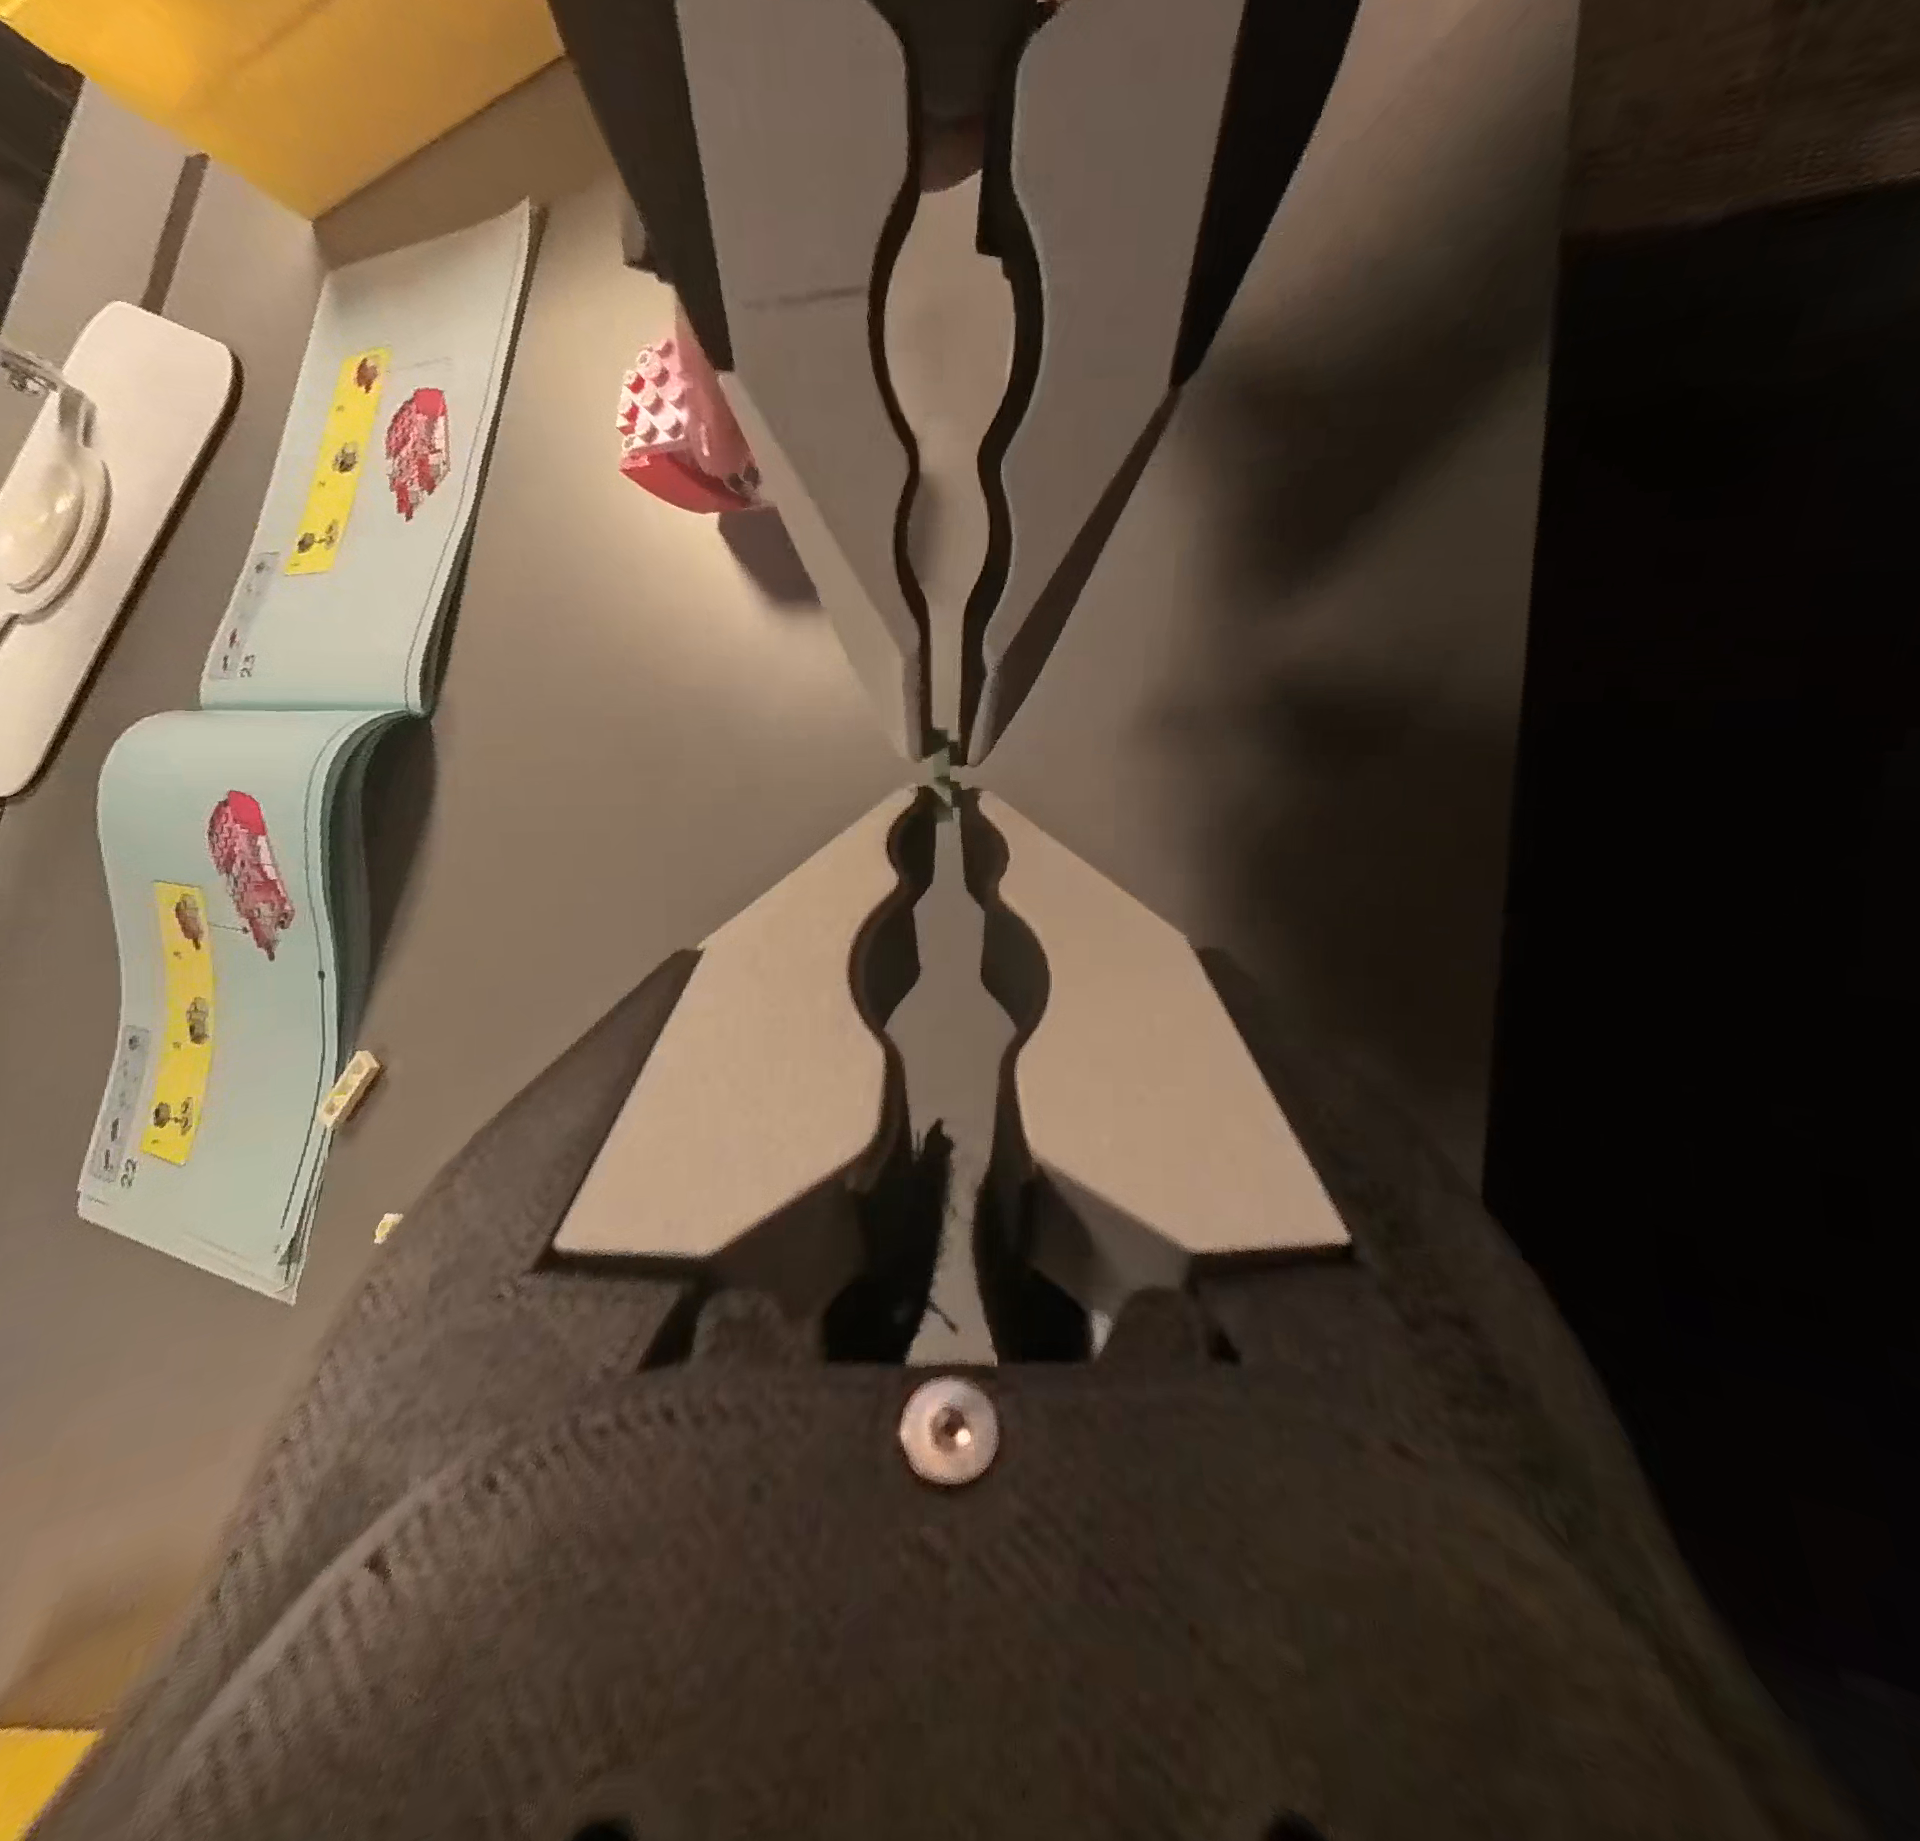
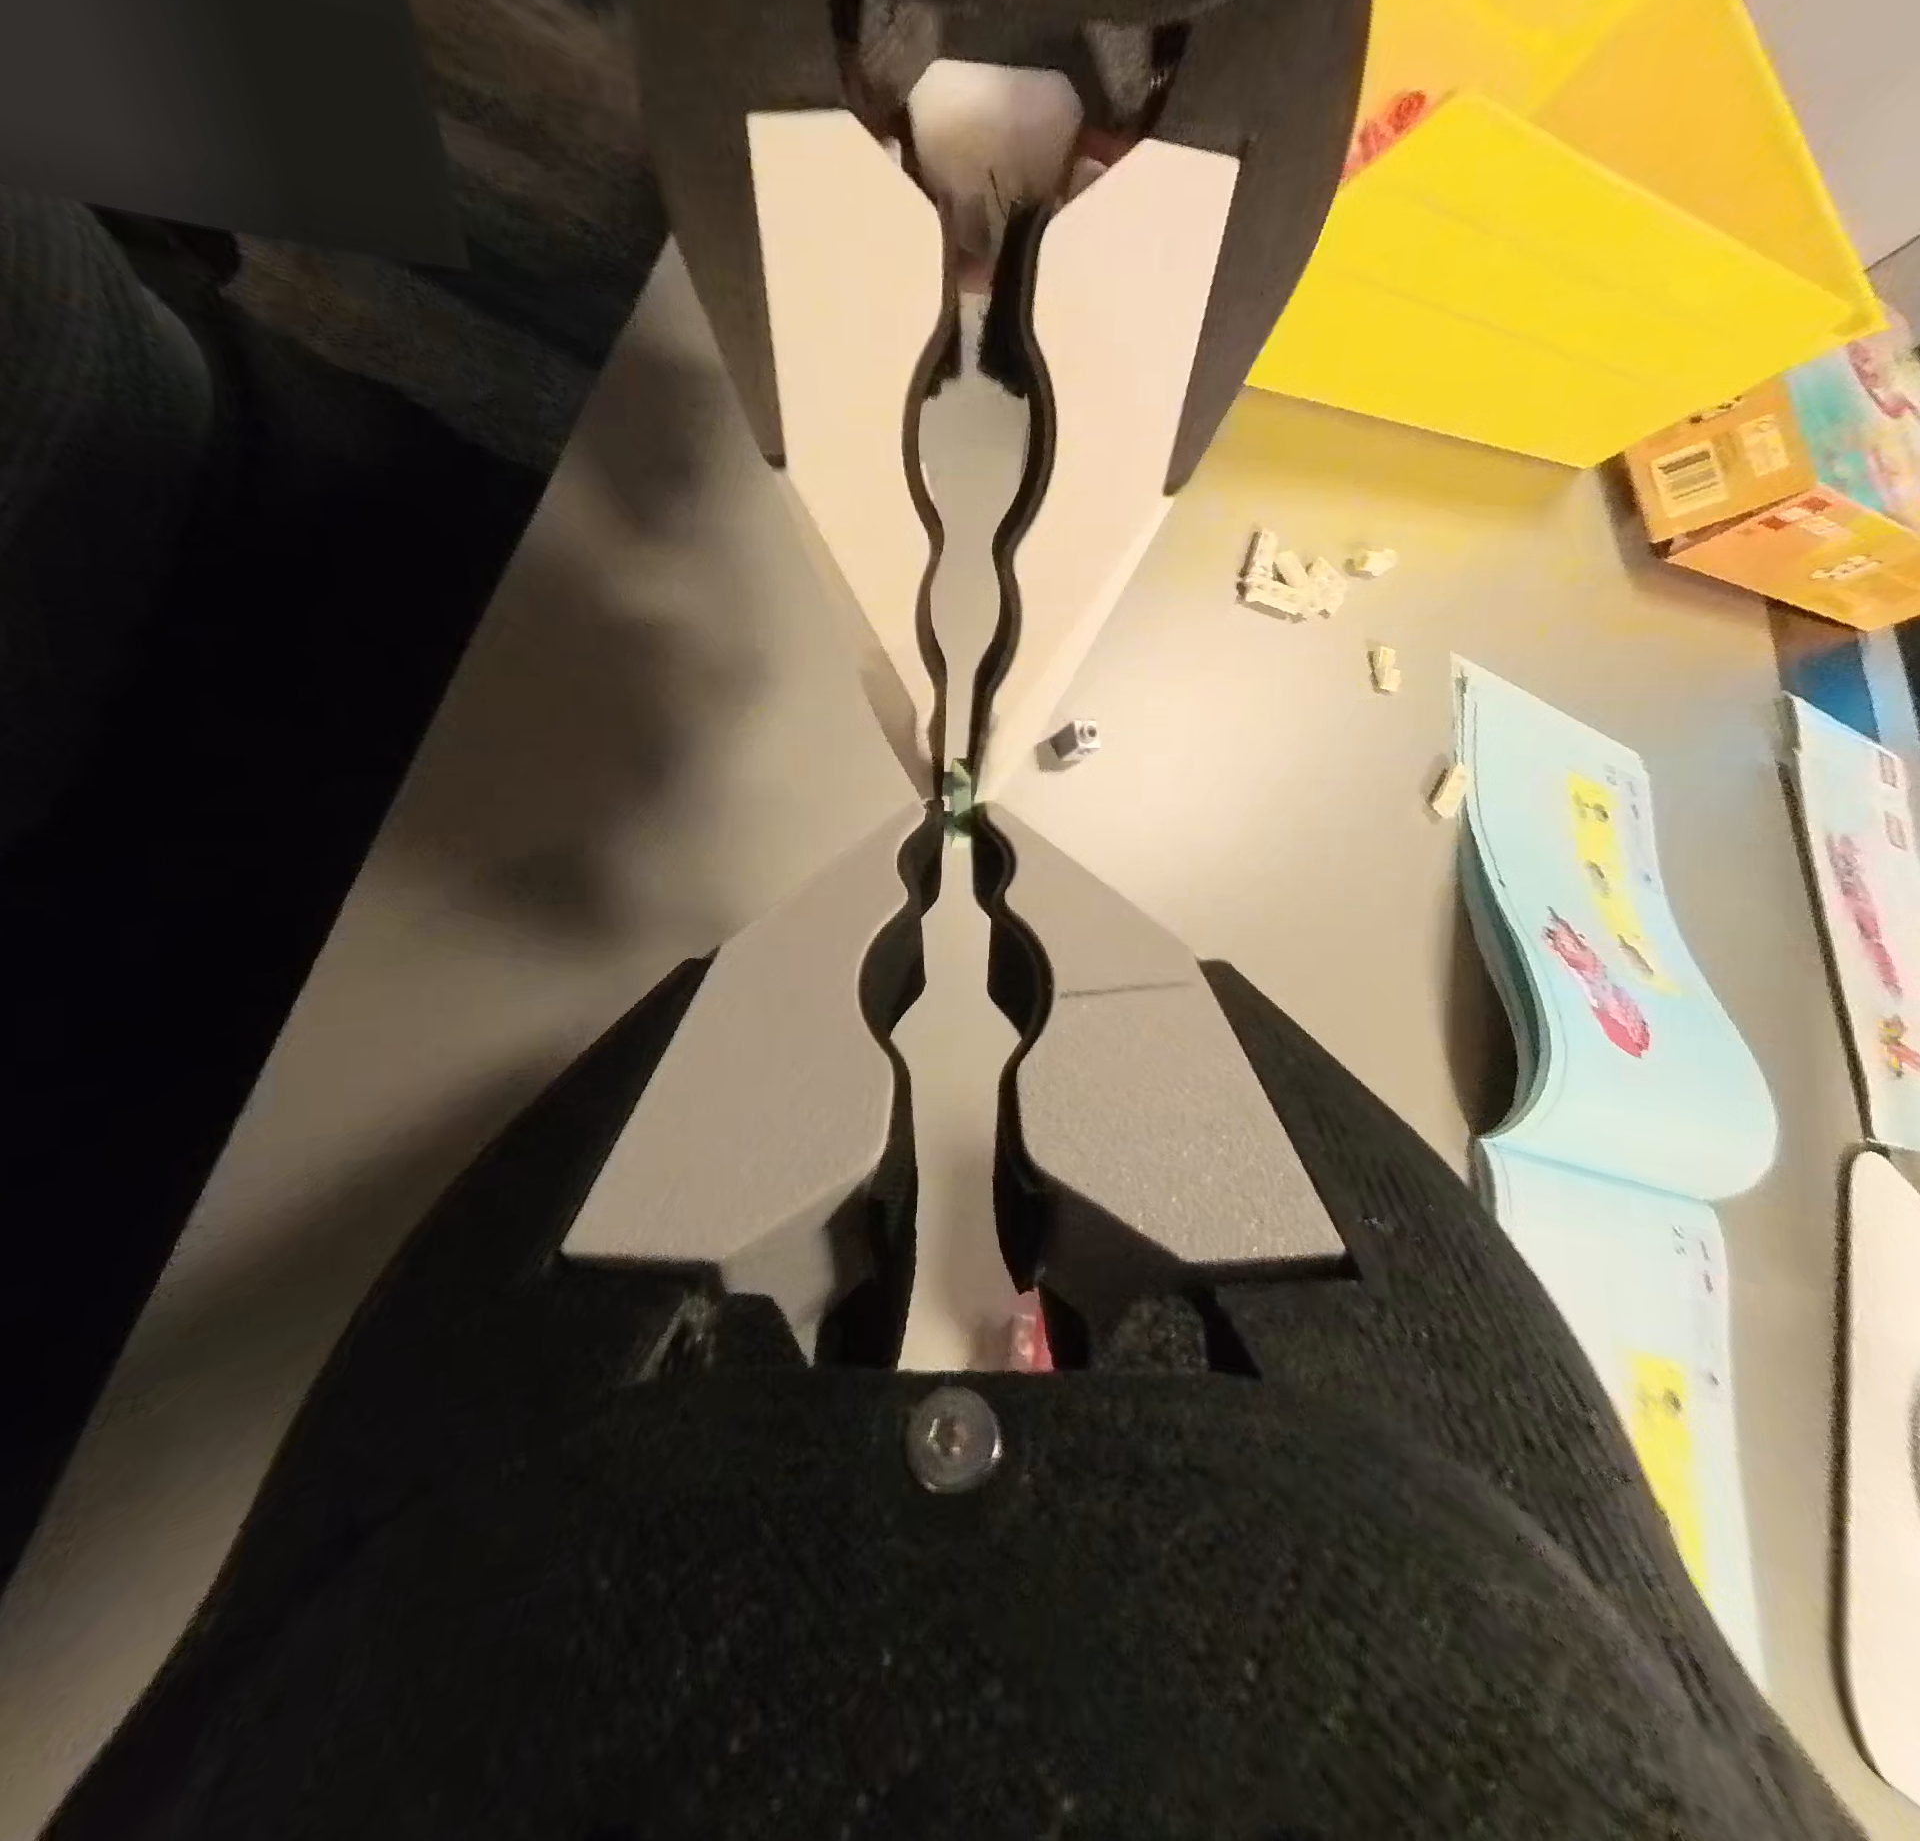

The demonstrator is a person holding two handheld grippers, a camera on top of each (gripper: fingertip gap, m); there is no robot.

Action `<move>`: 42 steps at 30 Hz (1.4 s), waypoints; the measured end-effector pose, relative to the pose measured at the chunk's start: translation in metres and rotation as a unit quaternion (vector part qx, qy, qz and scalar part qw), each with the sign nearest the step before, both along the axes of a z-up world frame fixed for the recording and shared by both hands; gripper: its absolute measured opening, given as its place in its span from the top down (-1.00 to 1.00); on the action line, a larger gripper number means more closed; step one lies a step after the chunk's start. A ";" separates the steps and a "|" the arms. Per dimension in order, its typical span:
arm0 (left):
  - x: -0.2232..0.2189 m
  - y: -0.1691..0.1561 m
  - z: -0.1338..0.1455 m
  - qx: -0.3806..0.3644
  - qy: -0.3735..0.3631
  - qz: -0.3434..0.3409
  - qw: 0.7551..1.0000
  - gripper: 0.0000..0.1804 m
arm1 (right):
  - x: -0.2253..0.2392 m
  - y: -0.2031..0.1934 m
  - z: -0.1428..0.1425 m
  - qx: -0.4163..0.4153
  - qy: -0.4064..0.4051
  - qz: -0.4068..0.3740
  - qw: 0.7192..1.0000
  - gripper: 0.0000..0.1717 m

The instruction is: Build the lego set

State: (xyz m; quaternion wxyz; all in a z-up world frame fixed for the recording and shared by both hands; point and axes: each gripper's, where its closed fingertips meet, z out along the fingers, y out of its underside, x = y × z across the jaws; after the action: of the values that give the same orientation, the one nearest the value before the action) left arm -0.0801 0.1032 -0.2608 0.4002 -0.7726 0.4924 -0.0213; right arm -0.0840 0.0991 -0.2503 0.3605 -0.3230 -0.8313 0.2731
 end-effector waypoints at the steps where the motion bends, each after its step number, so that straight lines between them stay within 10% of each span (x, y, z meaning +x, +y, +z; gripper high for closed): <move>1: 0.000 -0.001 0.000 0.000 -0.003 -0.003 1.000 0.95 | 0.000 -0.001 0.000 -0.001 0.000 0.002 1.000 0.96; 30: 0.003 -0.001 0.004 0.010 -0.029 -0.009 0.999 0.95 | 0.002 0.000 -0.001 0.040 0.001 0.012 0.999 0.96; 42: -0.059 0.008 -0.014 -0.110 -0.073 0.152 0.980 0.57 | -0.029 0.039 -0.012 0.049 0.088 -0.125 0.987 0.97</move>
State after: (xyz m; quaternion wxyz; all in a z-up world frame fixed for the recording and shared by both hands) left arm -0.1387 0.1108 -0.2752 0.3458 -0.8742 0.3336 -0.0708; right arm -0.1130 0.1380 -0.2626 0.4792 -0.3808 -0.7617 0.2124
